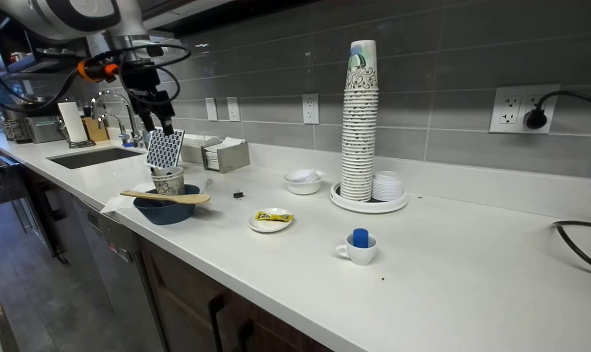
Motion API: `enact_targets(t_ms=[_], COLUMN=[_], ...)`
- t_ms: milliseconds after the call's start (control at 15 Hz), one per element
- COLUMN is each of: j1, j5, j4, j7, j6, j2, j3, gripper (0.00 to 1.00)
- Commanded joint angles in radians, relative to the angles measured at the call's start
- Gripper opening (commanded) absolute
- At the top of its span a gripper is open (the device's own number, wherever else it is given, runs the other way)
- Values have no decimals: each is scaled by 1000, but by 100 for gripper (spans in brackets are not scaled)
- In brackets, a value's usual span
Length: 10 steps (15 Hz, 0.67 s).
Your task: Remove the cups from the blue bowl, put it on the serviette and then remove the marker from the cup and put it in the blue bowl
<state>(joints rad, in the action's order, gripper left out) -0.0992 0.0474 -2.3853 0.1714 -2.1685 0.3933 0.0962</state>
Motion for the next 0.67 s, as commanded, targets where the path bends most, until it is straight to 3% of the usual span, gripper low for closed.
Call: enact_targets(t_ms=[0,467,533,600], j1=[-18,-18,-17,-18], j5=[11,42,48,56], j4=[11,59,65,72], j7=[-17,-110,-125,-135], j6=[-70,-82,-81,-81], j2=[-77,-269,-291,-303], j3=[30,6,3,2], gripper=[100,100,97,85])
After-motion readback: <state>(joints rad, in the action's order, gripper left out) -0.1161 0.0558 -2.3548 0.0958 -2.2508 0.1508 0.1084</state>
